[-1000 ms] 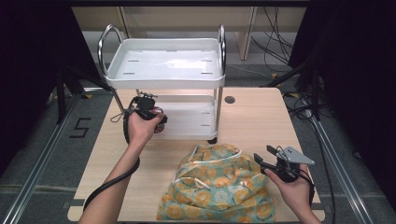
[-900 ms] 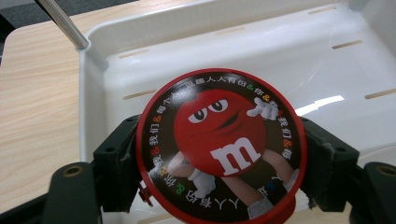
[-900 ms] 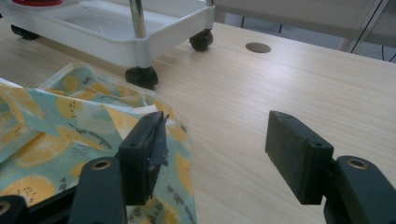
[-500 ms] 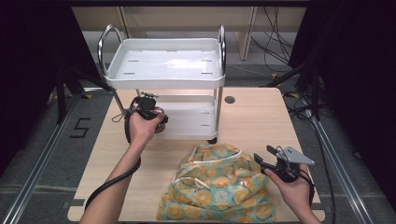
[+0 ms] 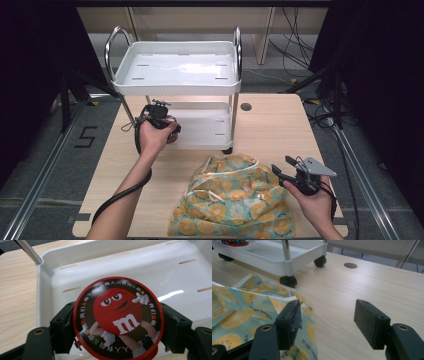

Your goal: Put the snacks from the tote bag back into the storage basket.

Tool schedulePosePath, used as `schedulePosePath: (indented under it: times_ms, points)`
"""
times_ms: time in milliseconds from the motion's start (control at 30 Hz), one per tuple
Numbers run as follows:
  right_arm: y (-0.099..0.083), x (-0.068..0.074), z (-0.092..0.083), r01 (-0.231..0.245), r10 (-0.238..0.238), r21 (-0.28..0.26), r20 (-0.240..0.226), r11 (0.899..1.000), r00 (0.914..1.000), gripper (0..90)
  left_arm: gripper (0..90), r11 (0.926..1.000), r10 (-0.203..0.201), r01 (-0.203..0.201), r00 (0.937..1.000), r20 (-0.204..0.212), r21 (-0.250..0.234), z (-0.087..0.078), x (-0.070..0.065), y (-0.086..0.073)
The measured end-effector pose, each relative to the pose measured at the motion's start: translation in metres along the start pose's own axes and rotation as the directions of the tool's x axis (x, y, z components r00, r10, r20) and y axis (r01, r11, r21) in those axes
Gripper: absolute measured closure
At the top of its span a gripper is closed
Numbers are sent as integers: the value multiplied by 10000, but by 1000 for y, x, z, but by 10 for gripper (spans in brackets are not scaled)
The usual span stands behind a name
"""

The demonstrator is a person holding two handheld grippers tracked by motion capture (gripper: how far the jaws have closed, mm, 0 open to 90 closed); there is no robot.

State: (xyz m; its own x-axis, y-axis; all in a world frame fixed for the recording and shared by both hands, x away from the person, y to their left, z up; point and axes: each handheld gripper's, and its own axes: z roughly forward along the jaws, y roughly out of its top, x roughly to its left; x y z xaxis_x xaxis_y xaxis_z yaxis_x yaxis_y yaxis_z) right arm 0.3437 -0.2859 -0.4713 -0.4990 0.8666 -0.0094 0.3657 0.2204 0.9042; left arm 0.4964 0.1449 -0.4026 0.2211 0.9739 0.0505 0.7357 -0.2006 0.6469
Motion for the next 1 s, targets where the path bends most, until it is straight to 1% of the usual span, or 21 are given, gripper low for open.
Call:
schedulePosePath:
  times_ms: [67,133,167,200,267,400,433,467,533,567,633,700,867,933,967,1000]
  points:
    - [0,1,0,-82,82,37,1,10000,10000,387,253,10000,-1,1,10000,35,-16,0,0,0]
    - [0,0,0,19,-18,47,-33,10000,10000,388,253,10000,-46,46,10000,-27,-41,1,-1,0]
    - [0,1,0,-57,57,-30,24,10000,10000,388,253,9958,-904,909,9952,382,-123,2,-7,-2]
    - [0,0,0,22,-22,20,-17,10000,10000,387,253,9941,-1074,1080,9928,529,-92,2,-9,-2]
    - [0,-1,0,49,-49,-53,21,10000,10000,387,253,9950,-996,1000,9940,450,-49,3,-9,-2]
    - [0,0,0,-25,25,7,29,10000,10000,387,253,9946,-1033,1038,9933,511,-79,4,-9,-3]
    - [0,-1,0,70,-70,-32,23,10000,10000,387,253,9944,-1045,1050,9932,516,-73,4,-9,-3]
    - [0,-1,0,76,-76,36,-5,10000,10000,387,253,9943,-1056,1061,9930,530,-77,4,-9,-3]
    - [0,0,0,10,-10,-12,11,10000,10000,387,253,9947,-1025,1030,9934,523,-75,4,-9,-3]
    - [0,0,0,29,-29,-4,3,10000,10000,387,253,9952,-977,976,9939,519,54,4,-8,-2]
    - [0,0,1,-48,48,-56,-14,10000,10000,387,253,9950,-1001,1000,9936,527,31,4,-9,-2]
    - [0,-1,1,105,-105,-56,11,9999,9999,387,253,9948,-1020,1021,9936,479,-6,5,-9,-3]
    - [0,0,1,0,0,-108,-5,9999,10000,387,253,9948,-1022,1022,9939,414,31,7,-10,-4]
    - [0,-1,0,97,-97,-57,10,9999,10000,387,253,9944,-1053,1052,9936,412,50,8,-10,-4]
    - [0,-1,1,89,-89,-59,5,9999,10000,387,253,9934,-1150,1149,9927,362,38,9,-11,-4]
    - [0,0,1,5,-6,-102,-9,9999,10000,387,253,9944,-1055,1054,9936,409,57,9,-10,-4]
